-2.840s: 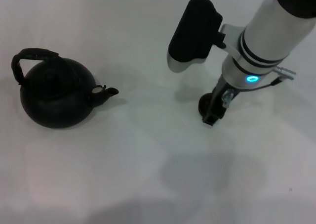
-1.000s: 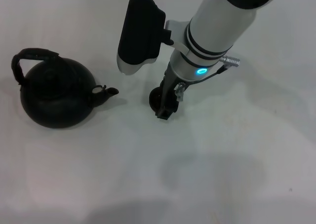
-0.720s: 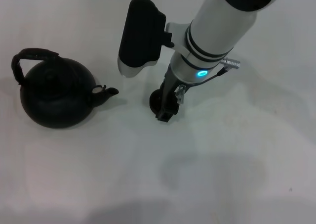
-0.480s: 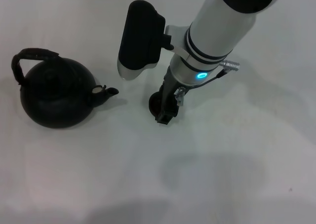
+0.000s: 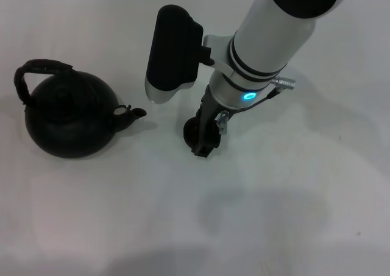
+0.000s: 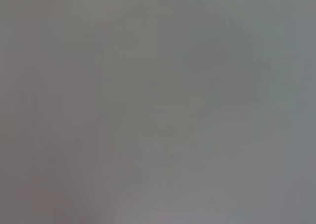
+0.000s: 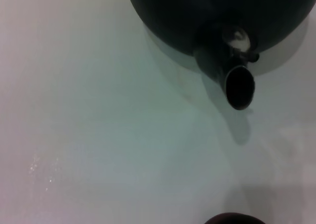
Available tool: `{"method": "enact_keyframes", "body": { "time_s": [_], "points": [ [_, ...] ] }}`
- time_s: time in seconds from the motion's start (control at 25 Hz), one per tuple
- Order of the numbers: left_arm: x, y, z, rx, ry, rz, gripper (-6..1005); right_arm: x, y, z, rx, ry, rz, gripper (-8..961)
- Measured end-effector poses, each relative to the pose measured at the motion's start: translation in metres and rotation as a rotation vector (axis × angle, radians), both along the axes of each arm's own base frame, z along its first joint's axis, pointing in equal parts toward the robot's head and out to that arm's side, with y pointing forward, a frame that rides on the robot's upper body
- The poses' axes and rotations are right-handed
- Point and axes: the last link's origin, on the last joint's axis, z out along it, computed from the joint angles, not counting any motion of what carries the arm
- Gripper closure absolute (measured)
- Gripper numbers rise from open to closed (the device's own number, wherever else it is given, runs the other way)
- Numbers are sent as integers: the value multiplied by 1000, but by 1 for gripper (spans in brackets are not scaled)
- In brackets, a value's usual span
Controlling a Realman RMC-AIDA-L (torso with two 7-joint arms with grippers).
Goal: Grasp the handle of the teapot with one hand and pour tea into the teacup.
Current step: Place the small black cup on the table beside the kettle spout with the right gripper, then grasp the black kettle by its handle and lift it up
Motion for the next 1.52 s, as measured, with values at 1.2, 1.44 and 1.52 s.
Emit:
{"method": "enact_keyframes", "body": {
  "time_s": [1.2, 1.44, 1.52],
  "points": [
    [-1, -4, 7, 23, 19, -15, 152, -22, 7, 29, -17, 195, -50, 90],
    [-2, -5, 8, 24, 21, -12, 152, 8, 33, 67, 97, 344, -163, 92],
    [-2, -6, 7, 22, 21, -11, 152, 24, 45, 83, 175, 412, -202, 92]
  ]
}}
